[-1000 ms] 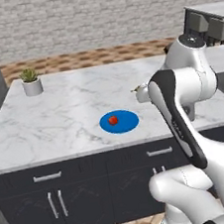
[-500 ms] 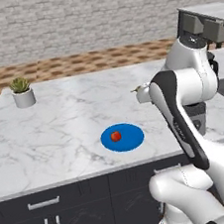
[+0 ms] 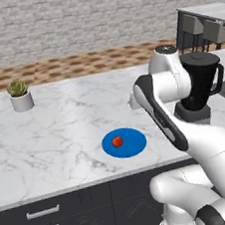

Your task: Pick the apple and banana from the fridge and place them on the plate next to the blender to make a fruit smoothie.

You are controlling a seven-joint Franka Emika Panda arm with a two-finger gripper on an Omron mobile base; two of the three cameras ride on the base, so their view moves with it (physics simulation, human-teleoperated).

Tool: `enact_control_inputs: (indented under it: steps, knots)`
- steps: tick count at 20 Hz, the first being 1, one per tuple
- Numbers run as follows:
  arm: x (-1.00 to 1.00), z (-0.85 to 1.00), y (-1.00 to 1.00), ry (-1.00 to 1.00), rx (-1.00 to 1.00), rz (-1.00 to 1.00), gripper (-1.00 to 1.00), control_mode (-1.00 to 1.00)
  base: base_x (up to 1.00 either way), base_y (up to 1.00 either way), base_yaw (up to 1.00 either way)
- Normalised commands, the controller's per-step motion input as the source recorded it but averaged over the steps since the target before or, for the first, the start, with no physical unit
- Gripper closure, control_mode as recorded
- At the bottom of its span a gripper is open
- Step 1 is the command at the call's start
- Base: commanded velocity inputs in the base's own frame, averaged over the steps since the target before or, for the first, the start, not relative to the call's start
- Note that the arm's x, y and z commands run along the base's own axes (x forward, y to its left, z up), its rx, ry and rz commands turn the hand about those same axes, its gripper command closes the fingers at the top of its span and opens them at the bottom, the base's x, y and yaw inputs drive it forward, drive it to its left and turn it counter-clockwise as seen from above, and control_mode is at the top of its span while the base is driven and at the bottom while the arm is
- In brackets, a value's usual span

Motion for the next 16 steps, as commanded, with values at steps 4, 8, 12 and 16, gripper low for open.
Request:
enact_control_inputs:
  steps: [4, 8, 12, 16]
  knots:
    - [0.59, -0.76, 0.00, 0.24, -0.01, 0.00, 1.00, -1.00, 0.00, 0.00, 0.00]
    - [0.25, -0.75, 0.14, 0.19, 0.00, 0.00, 1.00, -1.00, 0.00, 0.00, 0.00]
    - [0.03, -0.67, 0.33, 0.13, 0.00, 0.00, 1.00, -1.00, 0.00, 0.00, 0.00]
    - [0.17, -0.71, 0.19, 0.03, 0.00, 0.00, 1.00, -1.00, 0.00, 0.00, 0.00]
